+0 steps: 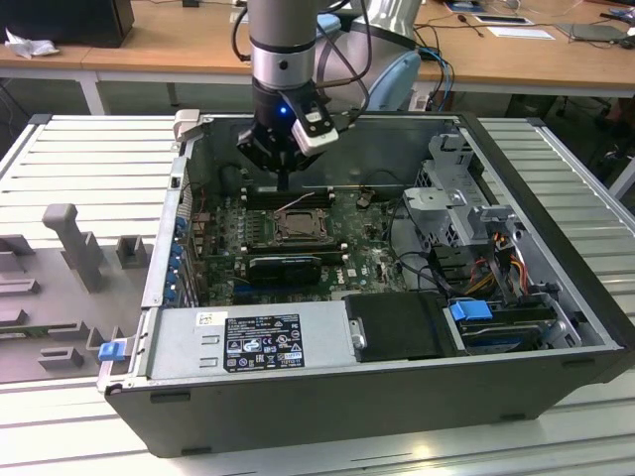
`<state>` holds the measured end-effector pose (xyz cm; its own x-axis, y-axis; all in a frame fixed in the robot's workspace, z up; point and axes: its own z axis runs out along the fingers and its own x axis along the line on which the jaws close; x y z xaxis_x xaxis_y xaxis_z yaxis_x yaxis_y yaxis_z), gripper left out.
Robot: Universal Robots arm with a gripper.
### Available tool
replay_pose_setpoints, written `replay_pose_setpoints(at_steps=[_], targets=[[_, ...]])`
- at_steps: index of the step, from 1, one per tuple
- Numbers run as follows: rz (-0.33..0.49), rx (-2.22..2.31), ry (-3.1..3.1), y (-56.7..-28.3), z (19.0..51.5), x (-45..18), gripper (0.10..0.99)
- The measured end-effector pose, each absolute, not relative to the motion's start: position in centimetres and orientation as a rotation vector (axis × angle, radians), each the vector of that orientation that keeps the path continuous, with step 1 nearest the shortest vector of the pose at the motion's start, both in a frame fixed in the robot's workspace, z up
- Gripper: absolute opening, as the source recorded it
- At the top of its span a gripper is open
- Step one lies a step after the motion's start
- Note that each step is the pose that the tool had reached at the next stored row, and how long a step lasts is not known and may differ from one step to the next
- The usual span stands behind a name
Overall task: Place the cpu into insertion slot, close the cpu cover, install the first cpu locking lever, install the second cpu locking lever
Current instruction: 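Install the first cpu locking lever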
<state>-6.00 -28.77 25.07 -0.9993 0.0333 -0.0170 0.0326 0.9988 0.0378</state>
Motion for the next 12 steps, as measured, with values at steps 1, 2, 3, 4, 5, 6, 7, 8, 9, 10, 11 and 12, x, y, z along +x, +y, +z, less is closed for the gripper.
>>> replay_pose_setpoints(at_steps=[1,2,3,4,5,6,7,8,9,10,11,12], targets=[[0.059,0.042,3.121,-28.77,25.04,-5.98,0.106],[0.06,0.009,3.119,-28.76,24.95,-5.97,0.106],[0.06,-0.027,3.119,-28.77,24.88,-5.98,0.106],[0.06,-0.05,3.119,-28.77,24.84,-5.97,0.106],[0.061,-0.083,3.119,-28.77,24.8,-5.95,0.106],[0.061,-0.102,3.119,-28.77,24.77,-5.94,0.106],[0.061,-0.115,3.118,-28.77,24.74,-5.93,0.106],[0.061,-0.119,3.118,-28.77,24.7,-5.91,0.106],[0.061,-0.123,3.118,-28.77,24.67,-5.88,0.106],[0.061,-0.126,3.118,-28.77,24.64,-5.84,0.106],[0.061,-0.131,3.117,-28.77,24.56,-5.79,0.106],[0.061,-0.135,3.117,-28.77,24.46,-5.74,0.106]])
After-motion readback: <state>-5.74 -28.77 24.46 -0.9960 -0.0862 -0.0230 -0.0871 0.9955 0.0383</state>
